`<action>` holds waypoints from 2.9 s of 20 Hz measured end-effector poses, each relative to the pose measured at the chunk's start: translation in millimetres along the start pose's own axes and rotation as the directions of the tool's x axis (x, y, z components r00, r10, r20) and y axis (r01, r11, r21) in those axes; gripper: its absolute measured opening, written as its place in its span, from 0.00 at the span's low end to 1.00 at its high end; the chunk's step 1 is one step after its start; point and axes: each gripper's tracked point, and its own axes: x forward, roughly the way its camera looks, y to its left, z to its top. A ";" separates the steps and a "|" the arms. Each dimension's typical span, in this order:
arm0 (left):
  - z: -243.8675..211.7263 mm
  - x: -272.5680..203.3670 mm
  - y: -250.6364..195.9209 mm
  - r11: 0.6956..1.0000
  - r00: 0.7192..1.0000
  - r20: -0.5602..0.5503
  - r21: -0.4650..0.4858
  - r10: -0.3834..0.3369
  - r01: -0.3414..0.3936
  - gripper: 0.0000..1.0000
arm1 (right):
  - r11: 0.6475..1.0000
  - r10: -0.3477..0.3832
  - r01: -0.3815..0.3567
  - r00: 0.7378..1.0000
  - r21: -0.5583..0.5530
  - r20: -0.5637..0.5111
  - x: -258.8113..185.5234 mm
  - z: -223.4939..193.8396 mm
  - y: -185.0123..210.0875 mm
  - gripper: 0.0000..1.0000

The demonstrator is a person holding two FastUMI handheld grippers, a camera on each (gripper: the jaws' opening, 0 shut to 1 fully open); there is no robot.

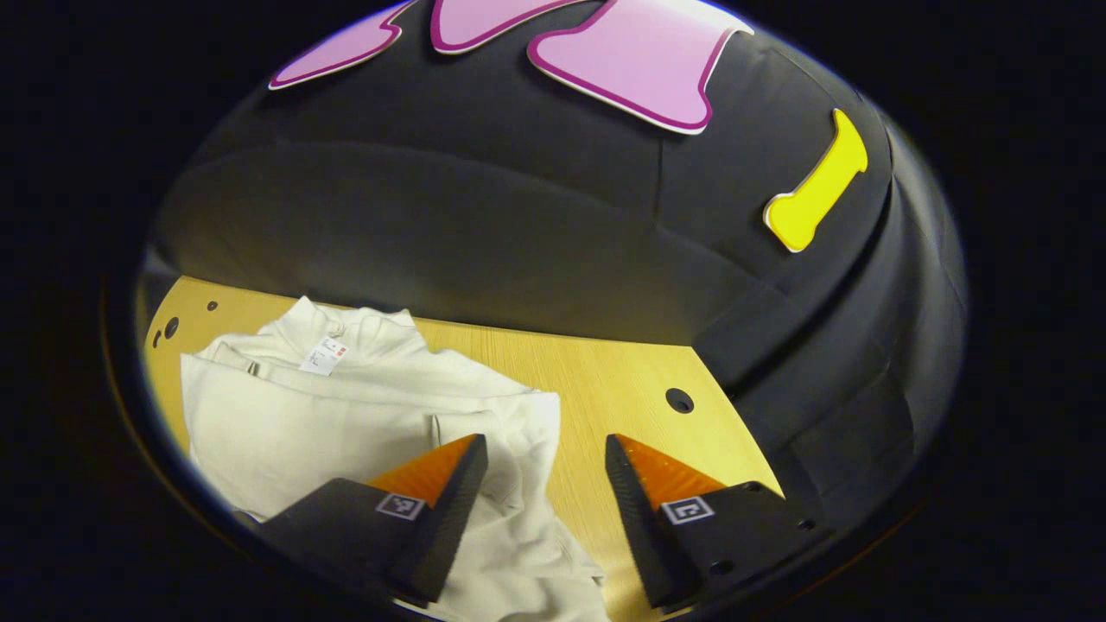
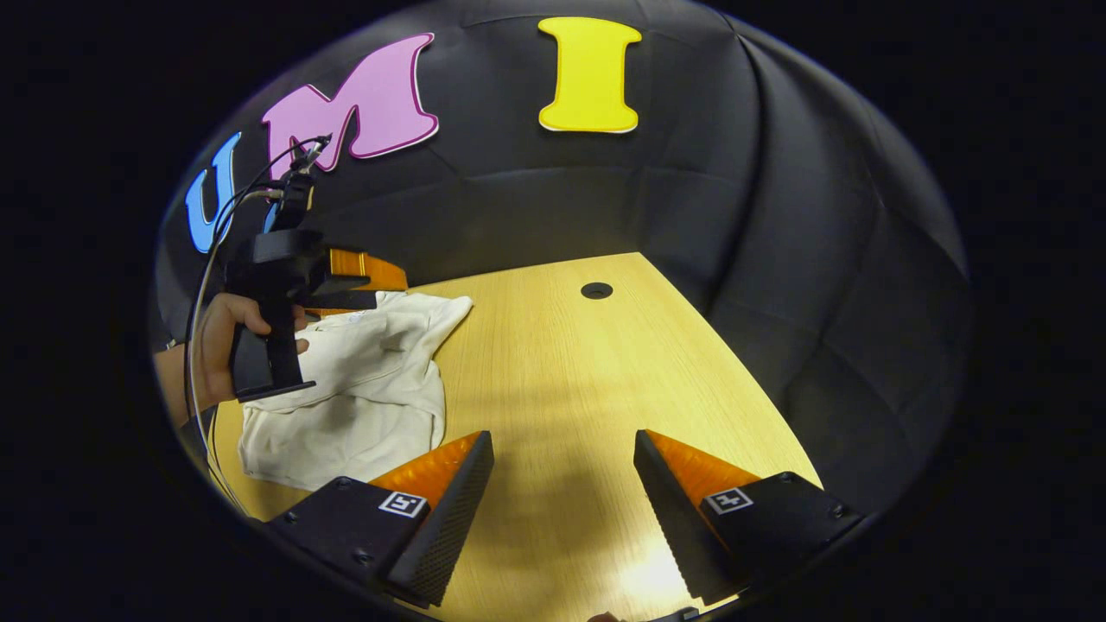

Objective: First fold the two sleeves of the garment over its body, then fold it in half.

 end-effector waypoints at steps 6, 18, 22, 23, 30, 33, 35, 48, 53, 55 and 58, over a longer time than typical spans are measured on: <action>-10.5 -48.5 58.9 0.996 0.996 0.015 -0.029 0.090 -0.090 0.92 | 0.998 0.058 -0.058 0.998 0.004 -0.008 2.9 0.3 33.8 1.00; -62.8 -204.2 241.2 0.927 0.928 -0.014 -0.043 0.372 -0.373 0.98 | 0.984 0.175 -0.179 0.978 -0.023 -0.115 15.6 -28.9 135.6 0.99; -104.3 -248.9 287.4 0.897 0.895 -0.071 -0.017 0.440 -0.442 0.98 | 0.985 0.163 -0.170 0.972 -0.027 -0.167 25.8 -47.0 152.5 0.99; -115.1 -257.5 293.6 0.894 0.891 -0.094 -0.021 0.444 -0.448 0.98 | 0.987 0.156 -0.162 0.970 -0.018 -0.185 28.8 -51.4 153.0 0.99; -178.6 -272.6 308.8 0.895 0.882 -0.203 -0.054 0.424 -0.443 0.98 | 0.994 0.110 -0.111 0.965 0.011 -0.239 47.8 -70.6 166.3 0.99; -191.3 -267.5 307.7 0.900 0.882 -0.226 -0.043 0.414 -0.433 0.98 | 0.996 0.090 -0.093 0.960 0.000 -0.265 52.2 -83.4 170.9 0.99; -196.1 -264.9 308.0 0.899 0.878 -0.235 -0.040 0.416 -0.436 0.98 | 0.997 0.076 -0.080 0.958 -0.005 -0.276 55.1 -90.1 173.4 0.99; -211.5 -240.3 298.3 0.898 0.862 -0.257 0.065 0.436 -0.435 0.66 | 0.998 0.013 -0.031 0.957 -0.061 -0.288 64.2 -117.9 182.4 0.92; -204.1 -227.9 286.9 0.922 0.895 -0.220 0.069 0.388 -0.382 0.22 | 0.994 0.090 -0.106 0.951 -0.039 -0.295 67.8 -121.4 199.5 0.18; -201.4 -224.9 286.8 0.921 0.902 -0.193 0.030 0.386 -0.388 0.14 | 0.992 0.115 -0.122 0.944 -0.006 -0.309 64.1 -118.5 199.1 0.11; -199.0 -224.5 286.9 0.918 0.908 -0.153 -0.015 0.390 -0.396 0.07 | 0.988 0.146 -0.154 0.939 -0.002 -0.312 66.7 -118.6 199.2 0.07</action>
